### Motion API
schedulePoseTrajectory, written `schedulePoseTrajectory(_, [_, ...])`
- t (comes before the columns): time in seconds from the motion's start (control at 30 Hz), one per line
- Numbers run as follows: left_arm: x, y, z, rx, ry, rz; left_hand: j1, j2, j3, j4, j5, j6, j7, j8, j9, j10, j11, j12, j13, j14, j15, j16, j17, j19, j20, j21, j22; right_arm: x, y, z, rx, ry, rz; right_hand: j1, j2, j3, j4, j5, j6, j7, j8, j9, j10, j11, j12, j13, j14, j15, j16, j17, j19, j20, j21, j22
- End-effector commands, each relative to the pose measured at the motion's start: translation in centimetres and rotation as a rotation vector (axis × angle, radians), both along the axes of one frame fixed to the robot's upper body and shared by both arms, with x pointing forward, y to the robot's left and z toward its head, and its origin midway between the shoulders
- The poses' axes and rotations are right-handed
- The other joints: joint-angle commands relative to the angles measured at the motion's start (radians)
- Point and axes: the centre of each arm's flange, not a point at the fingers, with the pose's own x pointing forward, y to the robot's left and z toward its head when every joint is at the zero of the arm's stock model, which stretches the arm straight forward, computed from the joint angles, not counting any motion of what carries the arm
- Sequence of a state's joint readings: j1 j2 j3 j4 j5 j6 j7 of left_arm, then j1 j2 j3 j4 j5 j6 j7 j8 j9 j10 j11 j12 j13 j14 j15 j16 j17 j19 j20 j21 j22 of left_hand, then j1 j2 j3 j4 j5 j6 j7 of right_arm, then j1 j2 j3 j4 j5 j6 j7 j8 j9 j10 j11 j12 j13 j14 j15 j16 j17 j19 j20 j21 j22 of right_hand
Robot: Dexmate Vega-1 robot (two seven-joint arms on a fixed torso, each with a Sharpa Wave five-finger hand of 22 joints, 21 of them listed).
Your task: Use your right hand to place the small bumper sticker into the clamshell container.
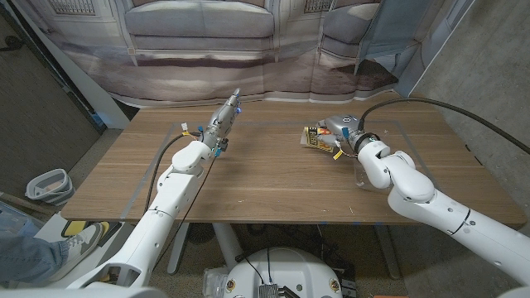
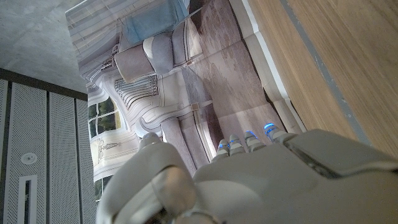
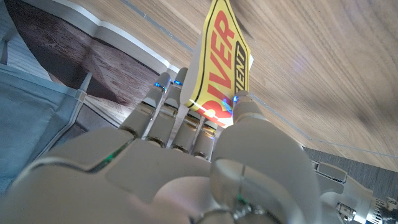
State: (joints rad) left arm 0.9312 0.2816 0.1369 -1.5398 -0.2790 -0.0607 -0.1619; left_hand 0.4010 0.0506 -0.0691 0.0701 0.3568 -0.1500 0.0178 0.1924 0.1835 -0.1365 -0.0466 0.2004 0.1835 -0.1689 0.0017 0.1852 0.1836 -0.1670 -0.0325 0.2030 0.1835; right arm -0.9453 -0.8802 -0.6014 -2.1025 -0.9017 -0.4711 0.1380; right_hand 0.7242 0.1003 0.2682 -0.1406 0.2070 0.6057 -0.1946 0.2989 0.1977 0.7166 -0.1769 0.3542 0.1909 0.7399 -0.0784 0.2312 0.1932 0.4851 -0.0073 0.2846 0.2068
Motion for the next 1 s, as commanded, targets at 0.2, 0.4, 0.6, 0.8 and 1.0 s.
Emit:
schedulePoseTrajectory(0.2, [-0.2, -0.4, 0.4, 0.003, -0.005, -0.001, 0.013, -0.002, -0.008, -0.001, -0.001, 0.005, -0.001, 0.003, 0.002, -0.005, -0.004, 0.001, 0.003, -0.004, -0.001, 0.005, 0.003, -0.054, -0.019, 0.003, 0.003, -0.4, -1.2, 0.4, 0.036, -0.028, 0.020, 0.010, -0.002, 0.007, 0.001, -0.002, 0.011, 0.000, -0.010, 0.003, -0.001, -0.002, -0.010, 0.003, -0.015, -0.114, -0.016, 0.003, 0.010, -0.003, 0.007, 0.005])
schedulePoseTrajectory(0.4, [-0.2, -0.5, 0.5, 0.009, -0.008, 0.001, 0.013, -0.001, -0.008, -0.002, -0.001, 0.005, 0.000, 0.003, 0.002, -0.006, -0.004, 0.001, 0.003, -0.003, -0.001, 0.005, 0.003, -0.054, -0.019, 0.003, 0.003, -0.3, -1.4, 0.7, 0.043, -0.039, 0.017, 0.010, -0.001, 0.008, 0.001, -0.003, 0.013, 0.000, -0.011, 0.003, 0.002, 0.001, -0.011, 0.003, -0.014, -0.113, -0.016, 0.004, 0.011, -0.003, 0.008, 0.005])
schedulePoseTrajectory(0.6, [-0.3, -0.4, 0.7, 0.014, -0.010, 0.002, 0.014, -0.001, -0.009, -0.002, -0.002, 0.005, -0.001, 0.003, 0.002, -0.005, -0.001, 0.001, 0.003, -0.002, -0.001, 0.005, 0.003, -0.054, -0.019, 0.003, 0.003, -0.2, -1.5, 0.9, 0.051, -0.049, 0.012, 0.009, -0.001, 0.009, 0.002, -0.003, 0.013, 0.002, -0.013, 0.003, 0.004, 0.000, -0.011, 0.003, -0.014, -0.114, -0.016, 0.004, 0.012, -0.004, 0.008, 0.005])
schedulePoseTrajectory(0.8, [-0.1, -0.4, 0.8, 0.014, -0.013, -0.005, 0.015, -0.001, -0.010, -0.002, -0.002, 0.006, 0.000, 0.003, 0.002, -0.005, -0.002, 0.001, 0.003, -0.003, -0.001, 0.005, 0.003, -0.054, -0.018, 0.003, 0.003, -0.4, -1.7, 1.3, 0.053, -0.061, 0.000, 0.008, 0.000, 0.009, 0.004, -0.004, 0.014, 0.001, -0.014, 0.004, 0.005, 0.000, -0.013, 0.004, -0.013, -0.113, -0.016, 0.005, 0.011, -0.004, 0.008, 0.005])
schedulePoseTrajectory(1.0, [0.0, -0.5, 0.9, 0.015, -0.011, -0.008, 0.016, -0.001, -0.011, -0.002, -0.002, 0.005, -0.002, 0.003, 0.002, -0.005, -0.001, 0.001, 0.003, -0.004, 0.000, 0.004, 0.003, -0.054, -0.019, 0.003, 0.003, -0.8, -2.1, 1.6, 0.059, -0.074, -0.005, 0.006, 0.001, 0.009, 0.005, -0.004, 0.014, 0.000, -0.016, 0.004, 0.006, -0.002, -0.014, 0.004, -0.012, -0.114, -0.016, 0.006, 0.012, -0.005, 0.008, 0.005])
